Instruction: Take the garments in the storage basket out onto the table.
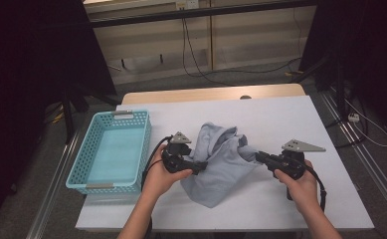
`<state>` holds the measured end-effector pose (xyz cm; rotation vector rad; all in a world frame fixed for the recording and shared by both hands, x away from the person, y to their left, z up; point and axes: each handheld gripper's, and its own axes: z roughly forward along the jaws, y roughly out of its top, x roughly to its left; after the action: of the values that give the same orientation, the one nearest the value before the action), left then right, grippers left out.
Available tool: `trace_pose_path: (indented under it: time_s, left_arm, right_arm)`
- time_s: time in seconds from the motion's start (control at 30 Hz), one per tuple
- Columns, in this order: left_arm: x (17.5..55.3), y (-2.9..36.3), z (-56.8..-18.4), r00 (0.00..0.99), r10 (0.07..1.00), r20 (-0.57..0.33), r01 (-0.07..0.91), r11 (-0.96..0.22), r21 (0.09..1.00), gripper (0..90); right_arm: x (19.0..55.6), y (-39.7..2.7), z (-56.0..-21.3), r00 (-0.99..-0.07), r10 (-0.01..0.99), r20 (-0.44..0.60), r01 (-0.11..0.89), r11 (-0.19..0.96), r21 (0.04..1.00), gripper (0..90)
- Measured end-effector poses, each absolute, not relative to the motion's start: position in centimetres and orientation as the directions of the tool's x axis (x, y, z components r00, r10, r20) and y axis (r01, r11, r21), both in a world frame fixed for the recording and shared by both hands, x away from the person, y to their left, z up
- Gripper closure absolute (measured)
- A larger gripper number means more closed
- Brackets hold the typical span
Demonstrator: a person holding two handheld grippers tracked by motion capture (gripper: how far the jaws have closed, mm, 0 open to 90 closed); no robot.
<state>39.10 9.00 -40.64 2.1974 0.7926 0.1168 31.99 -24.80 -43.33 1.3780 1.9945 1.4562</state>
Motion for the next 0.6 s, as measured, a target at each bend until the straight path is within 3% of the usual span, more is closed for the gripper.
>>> trace_pose_path:
  time_s: [0.2,0.4,0.6]
  left_arm:
    - [38.8,8.6,-41.1,0.816,0.563,-0.134,0.485,-0.539,0.688,28.8]
    - [38.6,8.3,-41.3,0.827,0.546,-0.133,0.479,-0.559,0.677,45.4]
    - [38.6,8.1,-42.1,0.825,0.552,-0.126,0.492,-0.589,0.641,56.3]
  right_arm:
    - [31.9,-24.7,-43.7,-0.479,0.833,0.278,0.524,0.017,0.852,84.2]
    - [31.8,-24.1,-43.2,-0.473,0.854,0.218,0.493,0.052,0.868,61.0]
    - [31.7,-22.7,-42.3,-0.514,0.838,0.185,0.455,0.083,0.887,50.0]
